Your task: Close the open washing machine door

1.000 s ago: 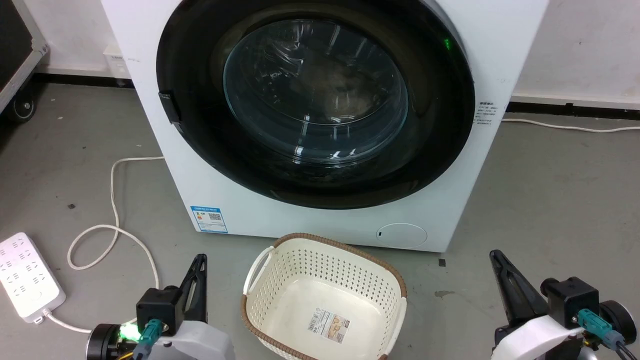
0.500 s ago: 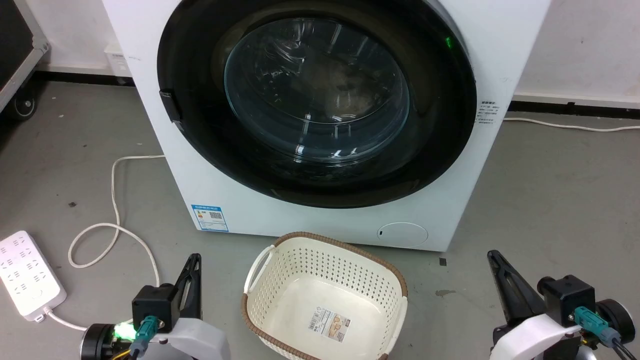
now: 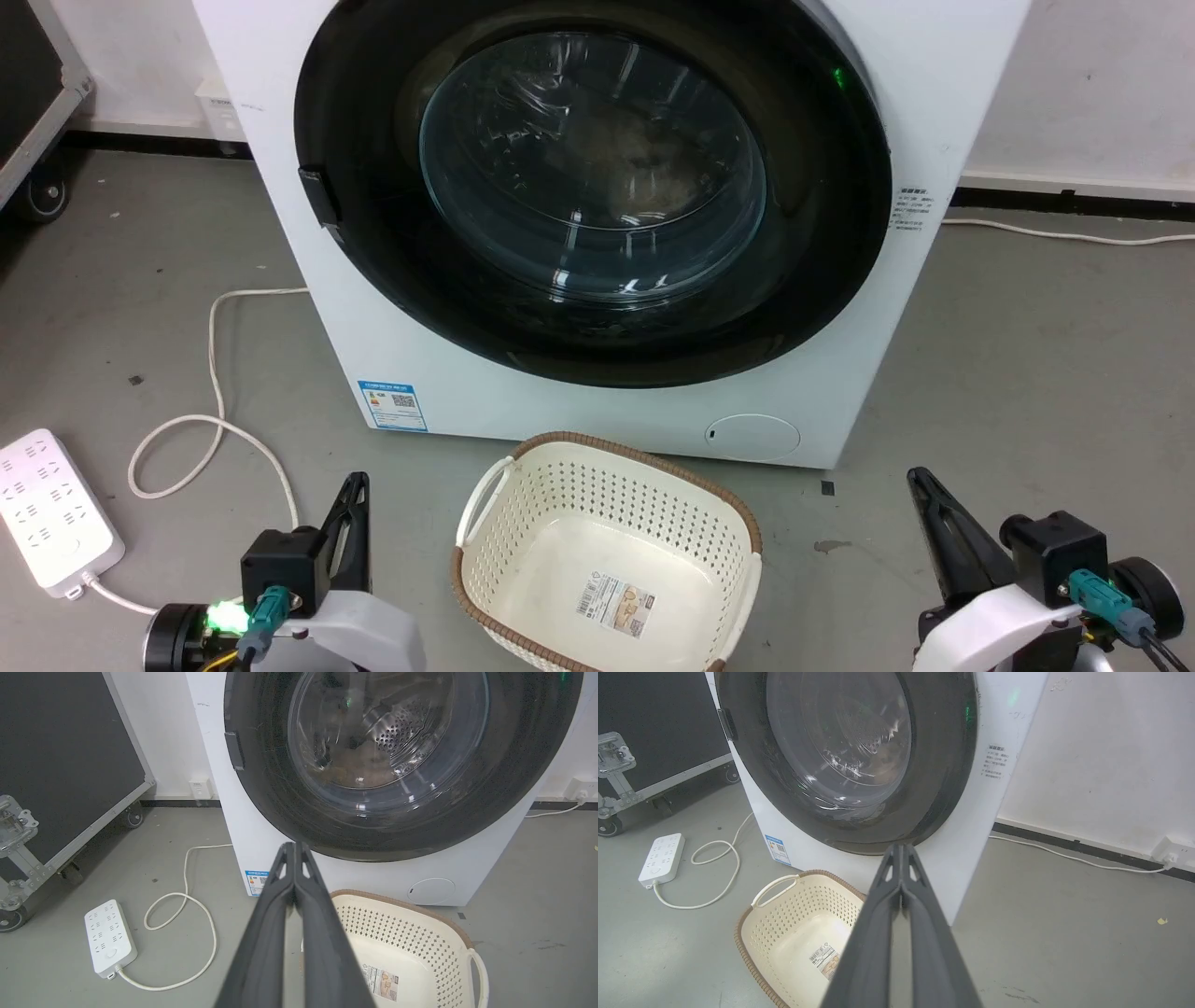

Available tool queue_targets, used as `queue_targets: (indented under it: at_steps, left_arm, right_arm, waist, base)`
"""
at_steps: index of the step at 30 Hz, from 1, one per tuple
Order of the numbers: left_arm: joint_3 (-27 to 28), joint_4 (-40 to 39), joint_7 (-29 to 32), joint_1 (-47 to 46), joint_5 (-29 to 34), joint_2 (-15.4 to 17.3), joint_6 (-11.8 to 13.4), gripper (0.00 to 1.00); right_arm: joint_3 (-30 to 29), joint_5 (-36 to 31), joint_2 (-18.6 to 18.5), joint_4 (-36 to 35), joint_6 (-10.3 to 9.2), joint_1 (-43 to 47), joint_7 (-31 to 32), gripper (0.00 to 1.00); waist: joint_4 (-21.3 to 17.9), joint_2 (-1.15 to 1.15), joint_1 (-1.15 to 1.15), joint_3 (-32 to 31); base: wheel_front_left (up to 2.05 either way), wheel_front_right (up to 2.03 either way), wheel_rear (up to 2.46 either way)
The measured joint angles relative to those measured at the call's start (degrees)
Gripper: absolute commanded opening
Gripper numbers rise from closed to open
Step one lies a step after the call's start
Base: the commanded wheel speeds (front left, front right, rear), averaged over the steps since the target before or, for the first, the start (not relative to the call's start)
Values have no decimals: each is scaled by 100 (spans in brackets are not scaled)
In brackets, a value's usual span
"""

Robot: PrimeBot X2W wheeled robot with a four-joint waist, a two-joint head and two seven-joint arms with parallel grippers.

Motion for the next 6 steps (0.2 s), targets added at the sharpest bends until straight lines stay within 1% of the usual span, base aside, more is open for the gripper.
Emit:
queue_targets:
  at_steps: [6]
  left_arm:
    - [1,0,0,-1,0,-1,0,0]
  right_arm:
    - [-1,-1,1,-1,0,0,0,0]
  waist:
    - [0,0,0,0]
  base:
    - [0,0,0]
